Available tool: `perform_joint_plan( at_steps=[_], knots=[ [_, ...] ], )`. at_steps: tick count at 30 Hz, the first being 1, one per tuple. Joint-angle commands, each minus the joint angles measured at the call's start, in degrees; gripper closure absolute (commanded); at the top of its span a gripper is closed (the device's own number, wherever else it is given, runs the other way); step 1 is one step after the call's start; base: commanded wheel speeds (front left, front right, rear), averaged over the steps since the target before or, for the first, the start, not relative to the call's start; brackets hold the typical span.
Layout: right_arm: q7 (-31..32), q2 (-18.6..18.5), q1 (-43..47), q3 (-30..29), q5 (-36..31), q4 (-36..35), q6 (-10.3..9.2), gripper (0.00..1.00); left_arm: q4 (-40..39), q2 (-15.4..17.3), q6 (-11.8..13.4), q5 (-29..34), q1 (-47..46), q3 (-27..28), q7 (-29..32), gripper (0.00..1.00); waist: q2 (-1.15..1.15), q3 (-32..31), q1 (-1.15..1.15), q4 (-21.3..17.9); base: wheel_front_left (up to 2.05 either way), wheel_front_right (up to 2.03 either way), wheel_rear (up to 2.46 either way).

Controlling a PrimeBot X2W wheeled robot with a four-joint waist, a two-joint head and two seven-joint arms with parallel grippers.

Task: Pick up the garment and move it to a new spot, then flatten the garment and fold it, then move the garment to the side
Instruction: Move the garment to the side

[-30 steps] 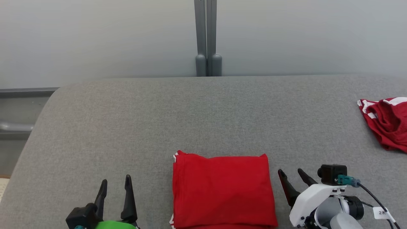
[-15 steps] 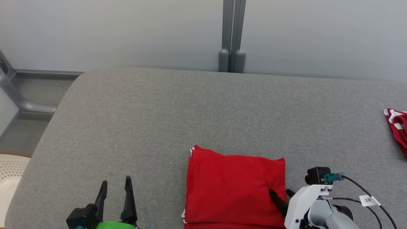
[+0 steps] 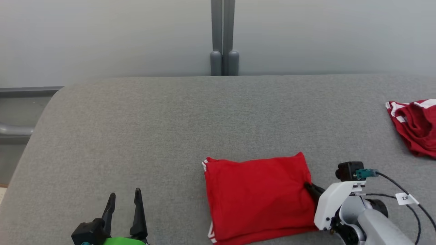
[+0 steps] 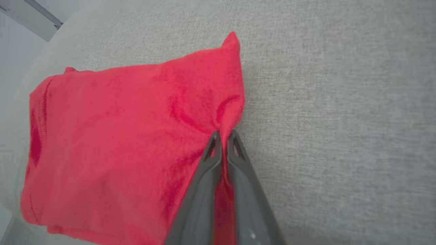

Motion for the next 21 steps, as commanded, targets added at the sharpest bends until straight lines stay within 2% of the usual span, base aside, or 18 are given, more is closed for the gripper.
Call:
perform_joint_plan(
  at_steps=[1,7,12,16,21],
  knots=[
    [-0.4,-1.7,-0.99,-0.42,0.22,-0.39,-0.07,1.0,-0.37,0.13,0.02,-0.09,0.14,-0.17,0.0,0.0,0.0,0.68,0.0,-4.52,0.0,0.0,0.0],
    [0.64,-7.06,-3.76,-1.51,-0.7,-2.03,-0.07,1.0,-1.38,0.14,0.13,-0.26,-1.52,-1.25,0.01,0.0,0.0,2.61,0.0,-13.7,0.0,0.0,0.0],
    [1.01,-9.14,-6.18,-3.04,-1.2,-4.33,-0.07,1.0,-2.31,0.15,0.18,0.47,-3.36,-1.57,0.0,0.0,0.0,5.53,0.0,-21.6,0.0,0.0,0.0],
    [0.71,-9.12,-7.6,-4.41,-1.42,-5.58,-0.06,1.0,-2.37,0.16,-0.17,1.8,-5.33,-1.63,0.01,0.0,0.0,7.82,0.0,-27.18,0.0,0.0,0.0],
    [0.23,-8.2,-8.72,-5.53,-1.89,-6.44,-0.06,1.0,-1.8,0.19,-0.81,2.79,-7.29,-1.8,0.0,0.0,0.0,9.64,0.0,-31.42,0.0,0.0,0.0]
  ],
)
